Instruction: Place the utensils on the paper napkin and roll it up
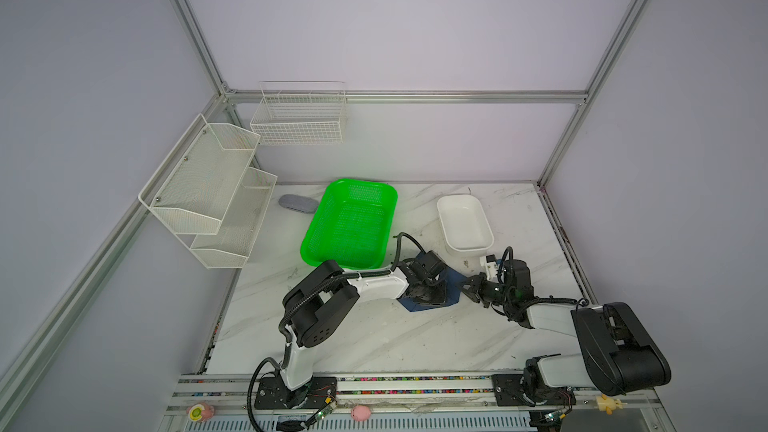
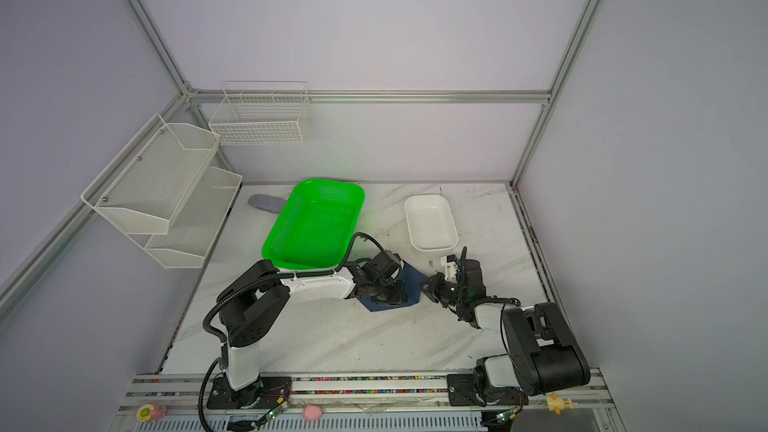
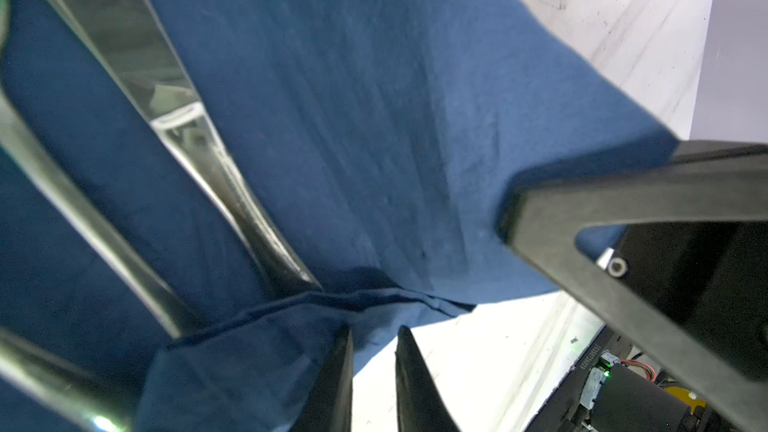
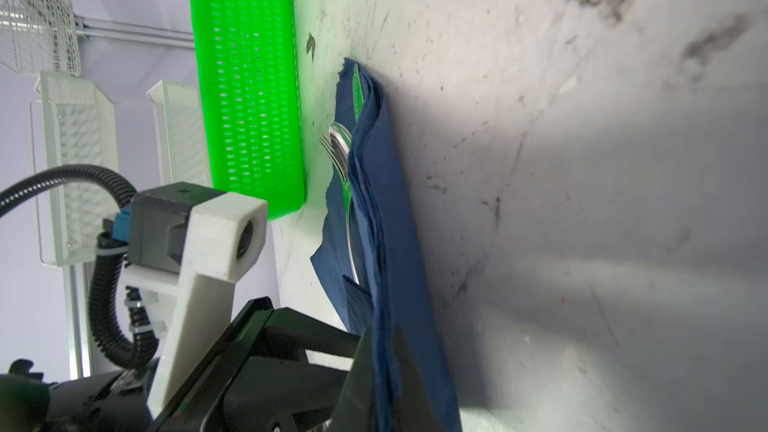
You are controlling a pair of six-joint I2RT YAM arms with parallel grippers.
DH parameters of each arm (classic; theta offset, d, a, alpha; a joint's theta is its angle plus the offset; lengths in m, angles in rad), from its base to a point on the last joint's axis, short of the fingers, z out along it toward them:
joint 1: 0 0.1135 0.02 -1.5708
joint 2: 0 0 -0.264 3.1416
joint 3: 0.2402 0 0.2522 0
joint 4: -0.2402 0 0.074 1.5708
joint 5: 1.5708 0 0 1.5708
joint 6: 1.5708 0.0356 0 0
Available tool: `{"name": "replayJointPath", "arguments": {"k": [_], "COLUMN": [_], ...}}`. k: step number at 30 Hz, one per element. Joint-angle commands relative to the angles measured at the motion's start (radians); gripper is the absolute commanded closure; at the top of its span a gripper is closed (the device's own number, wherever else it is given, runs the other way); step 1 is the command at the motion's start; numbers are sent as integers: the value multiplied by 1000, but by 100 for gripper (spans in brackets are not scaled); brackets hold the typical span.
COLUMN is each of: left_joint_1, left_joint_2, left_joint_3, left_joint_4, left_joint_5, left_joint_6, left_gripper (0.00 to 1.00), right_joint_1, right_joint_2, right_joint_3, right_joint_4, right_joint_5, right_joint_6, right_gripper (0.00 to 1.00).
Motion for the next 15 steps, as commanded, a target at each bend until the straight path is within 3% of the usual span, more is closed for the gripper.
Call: {"name": "replayJointPath", "arguments": {"k": [1,15], "left_joint_1": [-3,-2], "left_joint_2": [-47,-91], "left_joint_3": [19,-42], "left_joint_4": [-20,-8], "left_joint_5": [-32,-77], "left_joint_6": [6,-21], "left_gripper": [80,86], "right_joint_1": [-1,150], "right_joint_2": [-35,-32], "right_joint_3": [35,143], "right_joint_4": [-52,-192], "right_joint_5": [-39,98], "right_joint_6": [-60,-95], "right_gripper": [92,93]}}
